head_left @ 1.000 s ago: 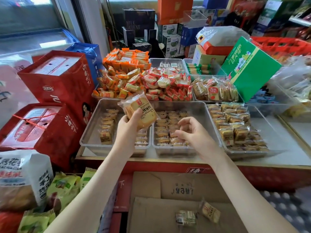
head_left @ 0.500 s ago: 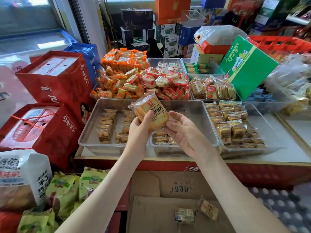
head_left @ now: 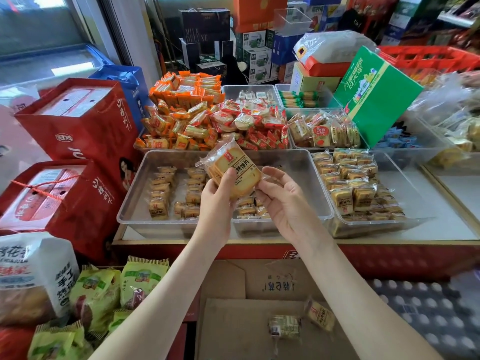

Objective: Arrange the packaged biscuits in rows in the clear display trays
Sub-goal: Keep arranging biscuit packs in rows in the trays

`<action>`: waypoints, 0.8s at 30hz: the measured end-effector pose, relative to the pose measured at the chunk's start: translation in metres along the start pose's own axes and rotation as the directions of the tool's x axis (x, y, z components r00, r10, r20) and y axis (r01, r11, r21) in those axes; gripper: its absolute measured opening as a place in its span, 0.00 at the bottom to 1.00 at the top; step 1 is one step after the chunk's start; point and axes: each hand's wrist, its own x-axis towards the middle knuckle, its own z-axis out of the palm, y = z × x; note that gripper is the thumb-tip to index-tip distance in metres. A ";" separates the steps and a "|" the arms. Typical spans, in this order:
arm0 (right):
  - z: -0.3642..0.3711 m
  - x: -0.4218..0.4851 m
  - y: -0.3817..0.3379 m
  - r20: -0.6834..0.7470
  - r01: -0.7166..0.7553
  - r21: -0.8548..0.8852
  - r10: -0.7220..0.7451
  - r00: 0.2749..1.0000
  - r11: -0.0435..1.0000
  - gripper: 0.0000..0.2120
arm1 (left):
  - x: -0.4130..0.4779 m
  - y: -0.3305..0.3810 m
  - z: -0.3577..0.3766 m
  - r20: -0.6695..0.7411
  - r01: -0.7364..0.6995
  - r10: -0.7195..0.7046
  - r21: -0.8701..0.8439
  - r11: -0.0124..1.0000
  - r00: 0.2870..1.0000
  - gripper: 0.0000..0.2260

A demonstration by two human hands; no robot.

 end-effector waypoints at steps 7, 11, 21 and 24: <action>-0.006 -0.005 -0.004 -0.002 0.150 -0.232 -0.155 0.988 0.961 0.16 | 0.001 -0.001 -0.001 0.027 -0.006 0.008 -0.081 0.997 1.000 0.10; -0.017 -0.008 -0.004 0.089 0.259 -0.345 -0.244 0.966 0.902 0.18 | -0.001 -0.004 -0.001 0.052 0.012 -0.007 -0.087 0.996 0.999 0.08; -0.016 -0.003 -0.016 0.139 0.226 -0.906 -0.254 0.957 0.357 0.29 | -0.003 -0.017 -0.005 0.129 -0.212 0.171 0.681 0.701 0.977 0.19; -0.027 0.005 -0.018 0.002 0.116 -0.835 -0.208 0.978 0.538 0.22 | -0.002 -0.020 -0.005 0.159 -0.189 0.109 0.678 0.710 0.981 0.19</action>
